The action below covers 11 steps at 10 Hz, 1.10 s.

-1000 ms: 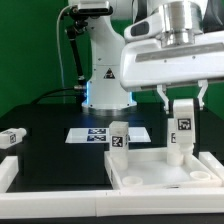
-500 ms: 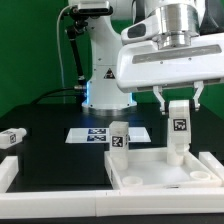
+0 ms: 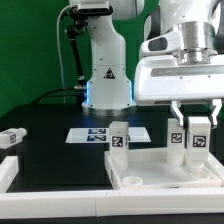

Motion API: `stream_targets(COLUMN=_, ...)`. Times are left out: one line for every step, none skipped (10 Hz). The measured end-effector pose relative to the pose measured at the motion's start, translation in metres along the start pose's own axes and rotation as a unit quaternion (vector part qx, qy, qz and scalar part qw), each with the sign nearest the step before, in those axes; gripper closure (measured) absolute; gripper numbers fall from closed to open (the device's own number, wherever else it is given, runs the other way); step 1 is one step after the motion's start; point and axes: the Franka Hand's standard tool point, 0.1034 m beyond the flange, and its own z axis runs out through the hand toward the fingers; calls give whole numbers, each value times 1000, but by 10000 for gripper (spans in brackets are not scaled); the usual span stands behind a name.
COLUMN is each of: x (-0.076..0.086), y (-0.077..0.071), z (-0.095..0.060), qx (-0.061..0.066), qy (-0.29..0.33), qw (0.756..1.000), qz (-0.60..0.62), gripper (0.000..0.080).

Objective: Assemble square table

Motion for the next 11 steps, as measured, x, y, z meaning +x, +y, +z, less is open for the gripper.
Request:
stream_targets(x=-1, y=0, z=0, qx=0, qy=-1, qw=1000, qz=-1, gripper=509)
stream_targets(x=0, y=0, z=1, qx=0, qy=4, qw=1000, qz=-5, gripper=509)
stream_targets(x=2, y=1, z=3, qx=0, qy=21, qw=1000, qz=-16, gripper=509)
stream_targets(x=2, y=-4, z=7, qx=0, qy=23, qw=1000, qz=-15, gripper=509)
stream_targets(x=2, y=-7, z=11, qx=0, qy=23, qw=1000, qz=-17, gripper=509)
stream_targets(x=2, y=-8, z=14, qx=0, qy=23, qw=1000, qz=-19, gripper=509)
stream_targets(x=1, y=-8, z=15, qx=-1, qy=22, qw=1000, qz=-21, gripper=509)
stream_targets(x=-1, y=-9, z=16, qx=0, qy=20, qw=1000, qz=-22, gripper=509)
stream_targets(x=-2, y=-9, z=17, qx=-1, qy=21, qw=1000, qz=-22, gripper=509)
stream_targets(x=-5, y=-9, z=20, qx=-2, qy=21, qw=1000, qz=-19, gripper=509)
stream_targets(x=-4, y=-10, z=21, qx=-3, qy=29, qw=999, qz=-14, gripper=509)
